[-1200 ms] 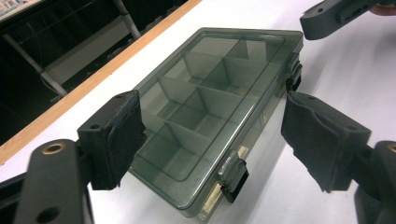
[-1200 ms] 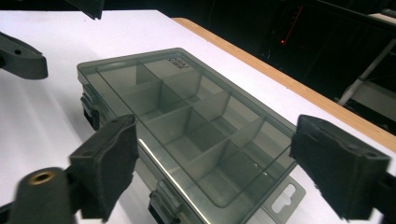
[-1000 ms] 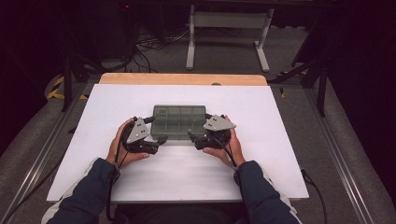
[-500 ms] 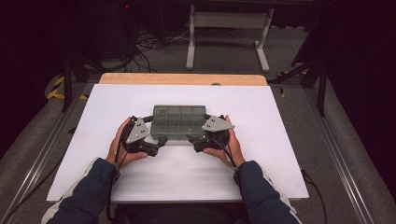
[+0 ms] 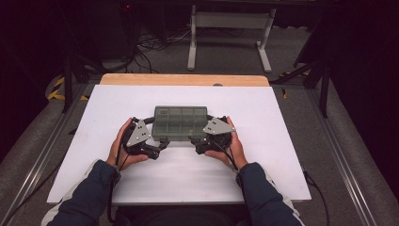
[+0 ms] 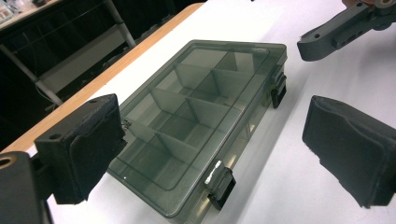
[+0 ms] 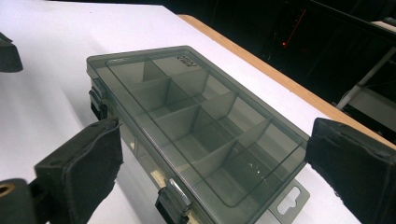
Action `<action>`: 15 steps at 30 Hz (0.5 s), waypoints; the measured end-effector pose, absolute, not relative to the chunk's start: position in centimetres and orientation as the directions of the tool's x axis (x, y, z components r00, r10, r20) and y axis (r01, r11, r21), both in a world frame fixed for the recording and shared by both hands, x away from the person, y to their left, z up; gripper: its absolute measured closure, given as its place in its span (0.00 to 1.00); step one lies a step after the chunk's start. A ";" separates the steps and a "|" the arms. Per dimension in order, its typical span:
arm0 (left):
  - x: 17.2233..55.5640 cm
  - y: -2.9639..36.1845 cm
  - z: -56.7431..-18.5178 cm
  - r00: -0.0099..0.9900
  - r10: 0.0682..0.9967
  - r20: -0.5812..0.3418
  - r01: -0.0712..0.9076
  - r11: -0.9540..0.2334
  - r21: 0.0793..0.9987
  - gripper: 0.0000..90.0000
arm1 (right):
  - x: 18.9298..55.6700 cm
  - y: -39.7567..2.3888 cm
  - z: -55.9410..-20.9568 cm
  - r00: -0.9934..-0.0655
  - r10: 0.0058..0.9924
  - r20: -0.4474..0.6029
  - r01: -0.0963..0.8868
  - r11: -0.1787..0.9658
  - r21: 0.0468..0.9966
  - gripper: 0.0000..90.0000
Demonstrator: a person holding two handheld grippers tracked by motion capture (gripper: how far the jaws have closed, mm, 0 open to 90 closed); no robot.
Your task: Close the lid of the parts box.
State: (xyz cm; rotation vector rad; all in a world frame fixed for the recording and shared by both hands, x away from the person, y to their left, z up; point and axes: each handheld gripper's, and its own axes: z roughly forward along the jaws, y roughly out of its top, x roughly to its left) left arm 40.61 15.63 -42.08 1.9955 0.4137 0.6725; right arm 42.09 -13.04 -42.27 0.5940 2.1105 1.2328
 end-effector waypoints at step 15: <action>39.9 15.6 -41.7 0.800 0.516 0.306 -0.008 -0.501 0.865 0.07 | 41.4 -13.1 -41.8 -0.702 0.637 -0.318 0.048 0.488 0.872 0.06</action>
